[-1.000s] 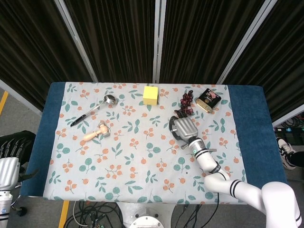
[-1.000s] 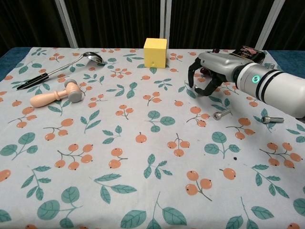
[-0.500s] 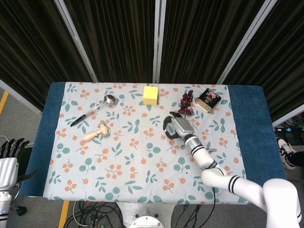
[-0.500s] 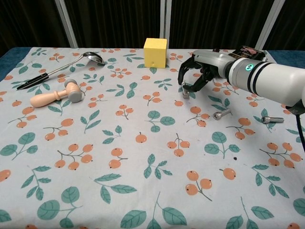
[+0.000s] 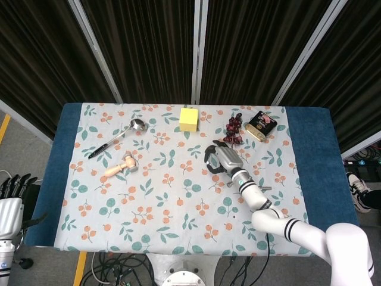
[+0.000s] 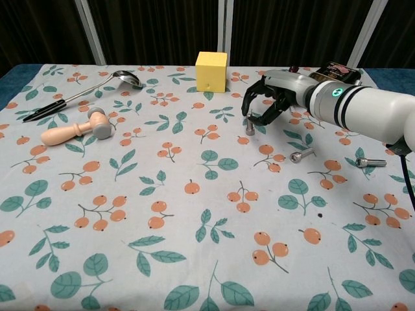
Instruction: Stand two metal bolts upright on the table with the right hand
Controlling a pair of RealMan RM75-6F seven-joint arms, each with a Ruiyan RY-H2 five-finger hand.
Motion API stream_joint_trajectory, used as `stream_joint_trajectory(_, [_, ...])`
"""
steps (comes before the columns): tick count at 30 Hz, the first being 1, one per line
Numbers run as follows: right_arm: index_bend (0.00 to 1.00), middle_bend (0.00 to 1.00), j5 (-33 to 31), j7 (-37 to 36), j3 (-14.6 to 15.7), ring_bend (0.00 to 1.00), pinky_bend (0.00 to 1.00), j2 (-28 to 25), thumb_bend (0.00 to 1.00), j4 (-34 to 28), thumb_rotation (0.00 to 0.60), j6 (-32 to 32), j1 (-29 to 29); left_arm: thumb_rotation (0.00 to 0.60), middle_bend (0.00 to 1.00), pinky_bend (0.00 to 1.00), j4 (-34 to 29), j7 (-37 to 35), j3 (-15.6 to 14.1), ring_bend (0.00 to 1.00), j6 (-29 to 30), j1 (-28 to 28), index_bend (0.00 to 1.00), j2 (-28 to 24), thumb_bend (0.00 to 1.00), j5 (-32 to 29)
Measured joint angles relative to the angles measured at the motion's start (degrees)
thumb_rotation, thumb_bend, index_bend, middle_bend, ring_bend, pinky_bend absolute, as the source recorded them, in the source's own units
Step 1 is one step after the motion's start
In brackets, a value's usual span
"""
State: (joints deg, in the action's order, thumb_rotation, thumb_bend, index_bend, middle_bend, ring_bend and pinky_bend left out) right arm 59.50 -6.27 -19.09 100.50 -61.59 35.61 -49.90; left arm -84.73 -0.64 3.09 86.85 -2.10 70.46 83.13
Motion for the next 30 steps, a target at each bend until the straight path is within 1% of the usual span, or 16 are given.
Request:
stream_joint_trajectory(10, [0.47, 0.24, 1.6, -1.5, 0.8, 0.00, 0.00, 0.0, 0.36, 0.6, 0.600, 0.8, 0.0, 0.600, 0.09, 0.00, -0.1, 0.2, 0.0, 0.00, 0.1, 0.0, 0.16, 0.0, 0.00, 0.1])
stream_joint_trajectory(18, [0.45, 0.23, 2.2, -2.0, 1.3, 0.00, 0.00, -0.2, 0.36, 0.6, 0.600, 1.0, -0.1, 0.600, 0.09, 0.00, -0.3, 0.4, 0.0, 0.00, 0.1, 0.0, 0.16, -0.1, 0.00, 0.2])
stream_joint_trajectory(20, [0.44, 0.23, 2.5, -2.1, 1.4, 0.00, 0.00, -0.3, 0.36, 0.4, 0.600, 1.2, -0.1, 0.600, 0.09, 0.00, -0.3, 0.5, 0.0, 0.00, 0.1, 0.0, 0.16, -0.1, 0.00, 0.2])
stream_joint_trajectory(22, [0.40, 0.22, 2.9, -2.3, 1.4, 0.00, 0.00, -0.4, 0.36, 0.0, 0.600, 1.6, -0.1, 0.600, 0.09, 0.00, -0.4, 0.5, 0.0, 0.00, 0.2, 0.1, 0.16, -0.1, 0.00, 0.2])
stream_joint_trajectory(24, [0.35, 0.21, 3.6, -2.5, 1.5, 0.00, 0.00, -0.8, 0.36, -0.7, 0.600, 2.3, 0.1, 0.600, 0.09, 0.00, -0.5, 0.5, 0.1, 0.00, 0.3, 0.1, 0.16, -0.1, 0.00, 0.2])
stream_joint_trajectory(28, [0.33, 0.21, 5.9, -3.0, 1.9, 0.00, 0.00, -2.5, 0.36, -3.4, 0.600, 5.3, 1.3, 0.600, 0.09, 0.00, -0.6, 0.5, 0.1, 0.00, 0.4, 0.1, 0.16, -0.4, 0.00, 0.4])
stream_joint_trajectory(30, [0.33, 0.21, 7.6, -3.0, 2.5, 0.00, 0.00, -4.1, 0.34, -5.5, 0.600, 7.9, 2.5, 0.600, 0.09, 0.00, -0.6, 0.5, 0.1, 0.00, 0.4, 0.0, 0.16, -0.5, 0.00, 0.5])
